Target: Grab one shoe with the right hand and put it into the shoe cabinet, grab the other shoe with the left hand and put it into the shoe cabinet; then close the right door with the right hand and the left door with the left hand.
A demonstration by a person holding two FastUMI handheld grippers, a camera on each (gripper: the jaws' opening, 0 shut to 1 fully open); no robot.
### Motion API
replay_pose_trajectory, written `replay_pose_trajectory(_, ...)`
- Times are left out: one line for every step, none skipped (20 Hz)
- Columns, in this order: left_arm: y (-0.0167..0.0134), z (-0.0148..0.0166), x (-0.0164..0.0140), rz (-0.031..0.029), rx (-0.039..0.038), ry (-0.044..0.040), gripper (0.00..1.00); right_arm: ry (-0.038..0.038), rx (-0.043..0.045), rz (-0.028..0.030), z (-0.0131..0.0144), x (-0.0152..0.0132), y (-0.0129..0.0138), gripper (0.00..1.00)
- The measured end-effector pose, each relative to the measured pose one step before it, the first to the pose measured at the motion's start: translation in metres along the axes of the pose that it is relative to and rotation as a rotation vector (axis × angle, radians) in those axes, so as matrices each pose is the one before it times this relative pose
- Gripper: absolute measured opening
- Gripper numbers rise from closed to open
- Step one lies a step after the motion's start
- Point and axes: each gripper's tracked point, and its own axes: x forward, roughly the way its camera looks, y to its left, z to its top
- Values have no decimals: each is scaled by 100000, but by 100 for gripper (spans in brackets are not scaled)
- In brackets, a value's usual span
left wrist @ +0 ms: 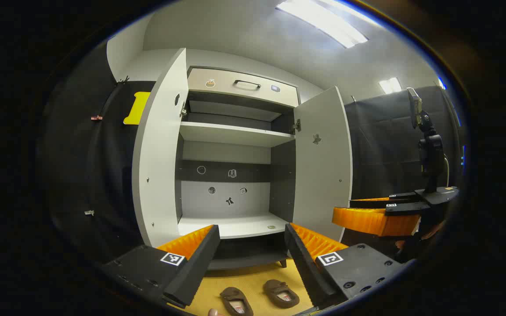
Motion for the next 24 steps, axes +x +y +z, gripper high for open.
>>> replay_pose_trajectory(66,27,23,113,121,142,94,323,-25,-102,-114,-10,22,95)
replay_pose_trajectory(-19,-135,2,-267,43,33,94,358,-104,-176,-78,74,-27,95)
replay_pose_trajectory(55,37,49,-91,-35,-7,94,150,38,67,-56,-11,66,95)
replay_pose_trajectory(81,-11,-16,33,100,-77,94,321,249,123,-62,52,99,95)
replay_pose_trajectory(55,127,-71,37,135,-154,94,143,336,320,-66,-5,114,95)
replay_pose_trajectory(118,20,42,155,158,-130,94,-54,246,196,-33,13,111,95)
replay_pose_trajectory(119,58,10,29,111,-129,94,-239,293,184,105,19,85,95)
replay_pose_trajectory(57,-38,-71,103,67,-16,94,-100,341,363,10,-53,151,95)
replay_pose_trajectory(100,49,-34,87,-14,-30,94,5,147,-31,-3,24,43,95)
replay_pose_trajectory(91,-81,51,-21,-107,121,94,104,-135,-97,-32,-10,18,95)
replay_pose_trajectory(82,67,-57,-27,-123,82,94,255,-269,-191,-107,26,35,95)
replay_pose_trajectory(45,-105,-79,-115,-23,128,94,160,-209,-75,-30,-11,130,95)
replay_pose_trajectory(137,51,-11,97,-8,59,94,361,-97,-27,-169,-6,96,96)
replay_pose_trajectory(85,-67,-119,-17,69,-56,94,266,5,-13,-73,40,93,96)
replay_pose_trajectory(69,76,-88,-144,59,-132,94,173,12,-36,-96,34,109,96)
replay_pose_trajectory(100,-14,-116,-313,60,-343,94,151,-21,-81,-109,-29,121,96)
replay_pose_trajectory(167,86,-46,-332,63,-127,94,233,-101,-366,-279,-19,108,96)
replay_pose_trajectory(248,-77,-162,-84,291,-118,94,51,155,-203,-245,133,98,96)
replay_pose_trajectory(374,29,-175,168,588,-194,94,69,583,174,-283,99,250,96)
replay_pose_trajectory(483,8,-254,454,733,-360,94,699,474,-179,-653,83,146,96)
replay_pose_trajectory(574,141,-223,611,664,-517,94,1516,-23,-423,-790,164,142,96)
replay_pose_trajectory(534,-6,-201,421,425,-540,94,1646,-315,-635,-921,193,0,97)
replay_pose_trajectory(546,134,-118,309,112,-657,94,1858,-528,-548,-963,297,88,97)
replay_pose_trajectory(540,-2,-164,295,-166,-493,94,2129,-589,-168,-1075,377,248,97)
